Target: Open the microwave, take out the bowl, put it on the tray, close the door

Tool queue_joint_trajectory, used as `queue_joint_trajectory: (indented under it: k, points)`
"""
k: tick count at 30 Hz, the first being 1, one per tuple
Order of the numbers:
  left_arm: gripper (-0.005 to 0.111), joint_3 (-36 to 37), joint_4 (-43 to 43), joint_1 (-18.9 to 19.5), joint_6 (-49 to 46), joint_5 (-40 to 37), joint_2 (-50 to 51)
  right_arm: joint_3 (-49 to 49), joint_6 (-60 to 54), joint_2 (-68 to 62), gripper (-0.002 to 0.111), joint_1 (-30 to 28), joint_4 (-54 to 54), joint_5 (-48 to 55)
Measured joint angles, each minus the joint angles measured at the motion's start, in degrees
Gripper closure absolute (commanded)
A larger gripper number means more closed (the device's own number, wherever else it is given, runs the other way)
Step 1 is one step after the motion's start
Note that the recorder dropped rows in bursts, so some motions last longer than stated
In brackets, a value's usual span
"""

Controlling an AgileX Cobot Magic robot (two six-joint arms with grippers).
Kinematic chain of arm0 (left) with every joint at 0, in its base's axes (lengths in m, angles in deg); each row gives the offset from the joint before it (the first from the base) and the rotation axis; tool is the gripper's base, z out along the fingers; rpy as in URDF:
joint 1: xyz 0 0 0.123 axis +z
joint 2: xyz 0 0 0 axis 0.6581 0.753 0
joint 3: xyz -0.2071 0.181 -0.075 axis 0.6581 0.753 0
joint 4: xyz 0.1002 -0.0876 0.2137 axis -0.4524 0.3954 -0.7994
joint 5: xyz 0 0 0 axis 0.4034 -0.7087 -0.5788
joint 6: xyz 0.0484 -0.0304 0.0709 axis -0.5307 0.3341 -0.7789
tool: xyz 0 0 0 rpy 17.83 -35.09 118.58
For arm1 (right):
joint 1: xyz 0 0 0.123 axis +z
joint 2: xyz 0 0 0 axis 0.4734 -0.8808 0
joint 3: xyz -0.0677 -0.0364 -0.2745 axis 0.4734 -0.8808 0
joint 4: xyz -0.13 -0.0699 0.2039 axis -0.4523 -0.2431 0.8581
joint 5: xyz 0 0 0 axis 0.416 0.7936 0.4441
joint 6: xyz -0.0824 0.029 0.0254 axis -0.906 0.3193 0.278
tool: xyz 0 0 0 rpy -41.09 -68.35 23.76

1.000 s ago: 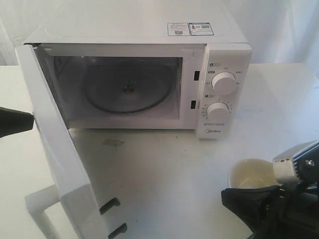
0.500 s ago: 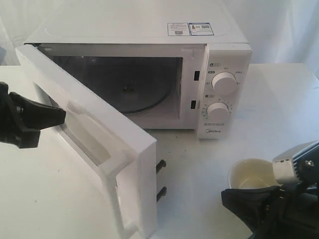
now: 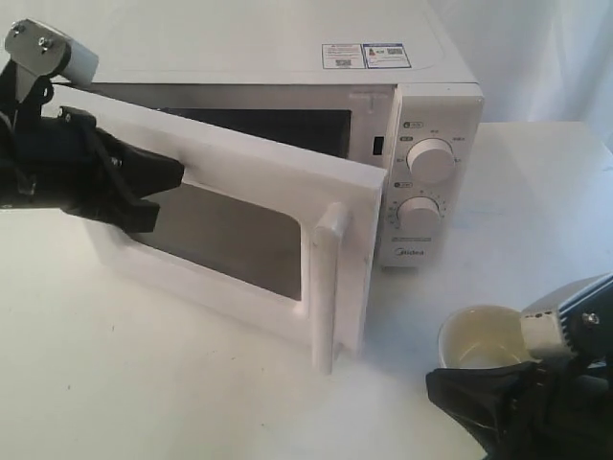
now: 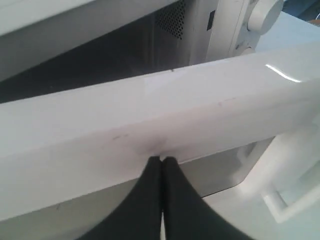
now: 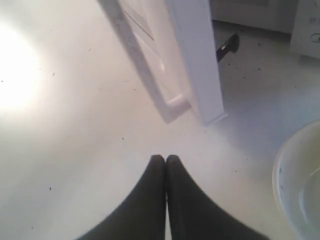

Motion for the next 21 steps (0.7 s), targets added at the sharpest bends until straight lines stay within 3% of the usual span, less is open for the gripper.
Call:
queue_joint_trajectory:
  k: [15,21]
  points:
    - [0.107,-3.49,1.34,-0.09,-1.43,3.48,7.52,0.0,-1.13,0.0,0.108,0.0,-0.13,-3.92]
    - [0.107,-6.97,1.74,-0.09,-1.94,1.32,9.22,0.0,-1.23,0.0,0.108,0.0,-0.13,-5.16]
